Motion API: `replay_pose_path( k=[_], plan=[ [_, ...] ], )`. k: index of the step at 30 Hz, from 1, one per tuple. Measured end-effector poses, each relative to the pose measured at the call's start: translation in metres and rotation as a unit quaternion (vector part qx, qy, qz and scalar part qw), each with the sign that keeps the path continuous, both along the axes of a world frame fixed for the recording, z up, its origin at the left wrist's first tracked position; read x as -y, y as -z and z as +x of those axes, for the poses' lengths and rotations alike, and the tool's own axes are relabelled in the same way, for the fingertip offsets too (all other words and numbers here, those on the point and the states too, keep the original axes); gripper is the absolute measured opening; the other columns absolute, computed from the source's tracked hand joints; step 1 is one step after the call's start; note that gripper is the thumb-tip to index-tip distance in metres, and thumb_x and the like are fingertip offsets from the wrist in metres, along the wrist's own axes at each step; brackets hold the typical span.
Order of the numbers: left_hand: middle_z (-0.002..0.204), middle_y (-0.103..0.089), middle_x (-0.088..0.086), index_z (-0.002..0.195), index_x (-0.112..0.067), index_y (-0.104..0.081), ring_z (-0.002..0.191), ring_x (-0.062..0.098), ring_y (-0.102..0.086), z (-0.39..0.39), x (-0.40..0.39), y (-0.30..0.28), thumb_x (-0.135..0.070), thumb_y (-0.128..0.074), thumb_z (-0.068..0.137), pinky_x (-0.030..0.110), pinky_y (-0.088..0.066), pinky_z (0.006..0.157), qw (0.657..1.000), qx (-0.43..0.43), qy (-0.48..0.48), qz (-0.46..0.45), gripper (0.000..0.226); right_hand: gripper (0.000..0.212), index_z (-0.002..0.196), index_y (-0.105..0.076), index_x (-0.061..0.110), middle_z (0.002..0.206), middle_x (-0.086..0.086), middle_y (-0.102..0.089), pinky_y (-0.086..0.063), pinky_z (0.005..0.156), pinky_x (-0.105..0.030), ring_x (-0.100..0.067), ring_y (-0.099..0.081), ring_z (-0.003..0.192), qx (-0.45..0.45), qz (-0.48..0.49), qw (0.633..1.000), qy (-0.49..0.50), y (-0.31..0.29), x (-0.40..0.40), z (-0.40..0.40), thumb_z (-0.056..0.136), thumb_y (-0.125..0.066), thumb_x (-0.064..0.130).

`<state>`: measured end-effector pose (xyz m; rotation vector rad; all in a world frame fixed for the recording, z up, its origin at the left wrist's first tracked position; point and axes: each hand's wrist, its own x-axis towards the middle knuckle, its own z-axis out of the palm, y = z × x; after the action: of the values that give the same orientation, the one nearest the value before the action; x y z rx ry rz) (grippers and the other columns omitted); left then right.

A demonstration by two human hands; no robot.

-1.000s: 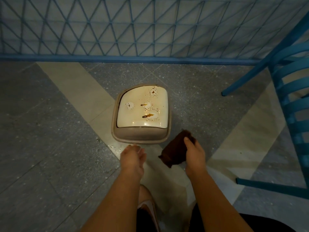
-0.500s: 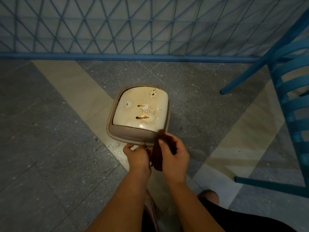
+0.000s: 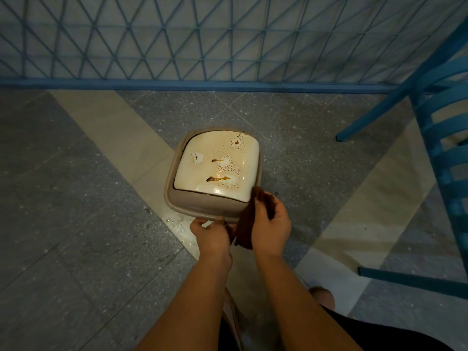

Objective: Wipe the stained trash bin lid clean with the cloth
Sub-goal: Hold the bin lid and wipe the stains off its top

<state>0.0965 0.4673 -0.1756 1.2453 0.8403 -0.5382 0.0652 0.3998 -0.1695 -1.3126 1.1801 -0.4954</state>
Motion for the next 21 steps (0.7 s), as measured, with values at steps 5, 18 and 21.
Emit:
replay_pose_path(
  k=[5, 18, 21],
  plan=[
    [0.097, -0.062, 0.016, 0.103, -0.026, -0.04, 0.079, 0.027, -0.062, 0.001, 0.0, 0.004, 0.002, -0.051, 0.091, 0.038, -0.056, 0.076, 1.0, -0.002, -0.012, -0.004, 0.032, 0.017, 0.103, -0.069, 0.017, 0.092, 0.002, -0.07, -0.055, 0.08, -0.031, -0.012, -0.065, 0.086, -0.075, 0.019, 0.996, -0.044, 0.005, 0.003, -0.006, 0.088, -0.063, 0.017],
    [0.094, -0.06, 0.014, 0.111, -0.024, -0.038, 0.072, 0.022, -0.06, 0.0, -0.002, 0.001, -0.002, -0.05, 0.094, 0.036, -0.055, 0.077, 1.0, -0.003, 0.003, -0.003, 0.031, 0.014, 0.09, -0.066, 0.011, 0.072, 0.001, -0.061, -0.046, 0.06, -0.027, -0.013, -0.058, 0.065, -0.136, 0.094, 0.986, -0.01, -0.002, 0.033, 0.025, 0.08, -0.066, 0.02],
    [0.094, -0.062, 0.015, 0.112, -0.024, -0.039, 0.073, 0.025, -0.063, -0.001, 0.0, 0.0, -0.002, -0.05, 0.093, 0.042, -0.056, 0.076, 1.0, -0.013, -0.004, -0.014, 0.032, 0.01, 0.088, -0.067, 0.012, 0.073, 0.001, -0.064, -0.052, 0.065, -0.032, -0.016, -0.061, 0.069, -0.133, 0.115, 0.984, 0.007, 0.0, 0.006, 0.005, 0.08, -0.066, 0.017]
  ],
)
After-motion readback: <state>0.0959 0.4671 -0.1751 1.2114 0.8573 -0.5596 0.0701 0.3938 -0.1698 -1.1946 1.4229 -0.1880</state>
